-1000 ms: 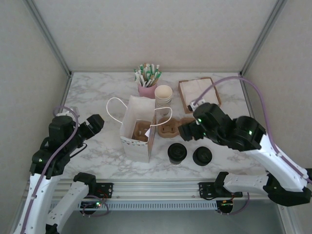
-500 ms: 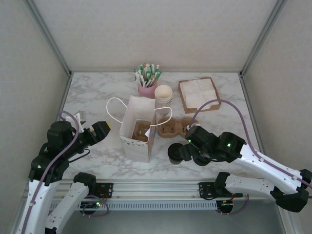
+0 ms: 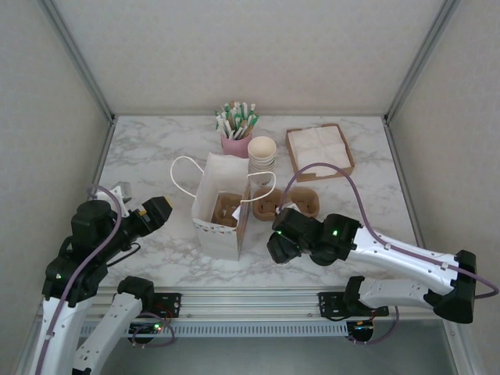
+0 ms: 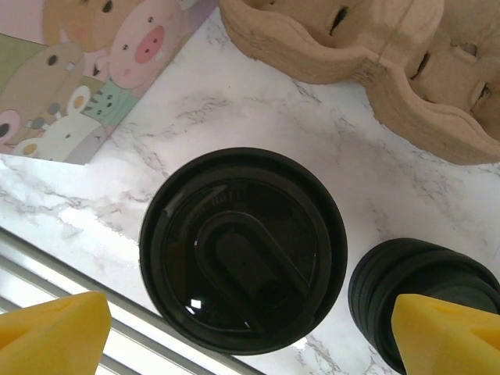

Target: Pack the takeout coffee

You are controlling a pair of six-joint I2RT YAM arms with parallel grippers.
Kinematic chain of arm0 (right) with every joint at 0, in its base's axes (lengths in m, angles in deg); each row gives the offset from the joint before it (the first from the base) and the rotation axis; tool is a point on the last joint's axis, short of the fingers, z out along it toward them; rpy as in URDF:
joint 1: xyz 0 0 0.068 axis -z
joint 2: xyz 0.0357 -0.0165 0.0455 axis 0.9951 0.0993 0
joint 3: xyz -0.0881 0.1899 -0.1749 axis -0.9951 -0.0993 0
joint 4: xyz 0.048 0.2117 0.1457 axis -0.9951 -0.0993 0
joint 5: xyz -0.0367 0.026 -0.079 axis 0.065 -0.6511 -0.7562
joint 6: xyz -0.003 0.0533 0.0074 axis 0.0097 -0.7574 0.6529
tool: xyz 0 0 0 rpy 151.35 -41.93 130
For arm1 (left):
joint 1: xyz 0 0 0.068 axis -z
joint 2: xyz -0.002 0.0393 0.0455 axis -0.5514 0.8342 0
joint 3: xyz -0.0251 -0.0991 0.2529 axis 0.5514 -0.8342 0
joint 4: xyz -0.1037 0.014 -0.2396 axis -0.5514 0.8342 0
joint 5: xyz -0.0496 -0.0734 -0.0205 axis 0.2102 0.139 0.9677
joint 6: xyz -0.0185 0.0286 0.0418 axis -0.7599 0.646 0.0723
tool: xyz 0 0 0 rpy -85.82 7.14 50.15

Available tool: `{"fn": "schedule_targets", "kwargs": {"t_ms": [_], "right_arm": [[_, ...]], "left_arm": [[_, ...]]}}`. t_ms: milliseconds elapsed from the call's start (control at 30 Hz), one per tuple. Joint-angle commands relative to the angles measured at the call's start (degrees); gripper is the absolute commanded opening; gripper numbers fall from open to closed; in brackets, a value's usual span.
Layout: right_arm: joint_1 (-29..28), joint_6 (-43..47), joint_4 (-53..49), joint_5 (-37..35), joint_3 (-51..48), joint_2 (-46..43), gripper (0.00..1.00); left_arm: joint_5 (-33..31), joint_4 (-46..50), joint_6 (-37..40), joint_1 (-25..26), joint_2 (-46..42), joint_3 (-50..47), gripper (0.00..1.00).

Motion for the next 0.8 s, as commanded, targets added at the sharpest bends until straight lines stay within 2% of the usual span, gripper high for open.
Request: {"fn": "schedule_targets", "kwargs": {"t_ms": [0,267,333,500,767], "right_arm": [[-0.58,-3.87,1.34,-1.82,-1.36,0.97,0.92],[-0.57,-4.95,3.61,-1.99,-2.45,2.98,0.89],[-0.56,-5.01,3.97,-1.78,-2.35,3.33,0.88],[-0.56,-5.62,4.82,-2.34,-2.94,3.81,0.78],[-0.52,-6.51,3.59,-2.89,-2.86,4.91,0.83]], "left_arm": [[-2.04,1.47,-0.79,0.43,-0.38,1.23,0.86],[0.59,1.13,-1.64,0.42,0.23,-1.67,0.83],[-0.45,1.82,-2.17,0.42,-0.22,-2.99,0.82],[-3.32,1.77,-3.94,0.46,-2.66,-7.63,0.77],[-3.82,-0.2,-4.96,0.46,-2.23,-13.5,0.7]]}}
